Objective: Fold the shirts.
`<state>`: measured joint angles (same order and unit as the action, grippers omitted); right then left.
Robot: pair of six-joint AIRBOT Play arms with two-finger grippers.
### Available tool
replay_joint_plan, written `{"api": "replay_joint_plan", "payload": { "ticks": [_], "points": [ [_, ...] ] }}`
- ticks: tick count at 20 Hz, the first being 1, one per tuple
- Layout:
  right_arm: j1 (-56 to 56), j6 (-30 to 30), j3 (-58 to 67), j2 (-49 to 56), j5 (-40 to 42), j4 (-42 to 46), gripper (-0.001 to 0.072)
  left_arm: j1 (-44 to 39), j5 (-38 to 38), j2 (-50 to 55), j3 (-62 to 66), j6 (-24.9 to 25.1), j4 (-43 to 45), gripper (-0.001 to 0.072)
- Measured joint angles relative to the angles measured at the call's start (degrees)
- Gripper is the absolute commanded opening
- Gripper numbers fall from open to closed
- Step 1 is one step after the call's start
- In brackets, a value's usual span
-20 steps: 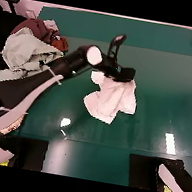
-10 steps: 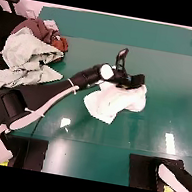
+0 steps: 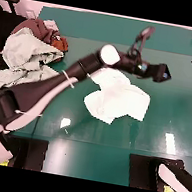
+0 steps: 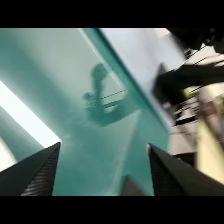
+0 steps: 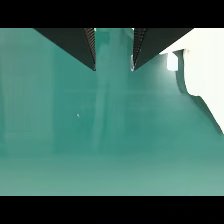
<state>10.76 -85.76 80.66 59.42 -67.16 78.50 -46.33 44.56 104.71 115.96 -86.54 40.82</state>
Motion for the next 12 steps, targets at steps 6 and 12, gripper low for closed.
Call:
{"api": "replay_joint_plan", "payload": {
  "ticks": [6,12],
  "points": [
    [0.04,0.37,-3.85,-2.54,-1.03,0.87,0.0273,6.78,22.97,-5.53,-2.25,-6.16,33.88,0.063],
    [0.98,0.37,-19.1,-9.38,-1.95,0.81,0.0273,12.07,23.12,-5.68,-7.3,-5.92,44.61,0.0633]
  ]
}}
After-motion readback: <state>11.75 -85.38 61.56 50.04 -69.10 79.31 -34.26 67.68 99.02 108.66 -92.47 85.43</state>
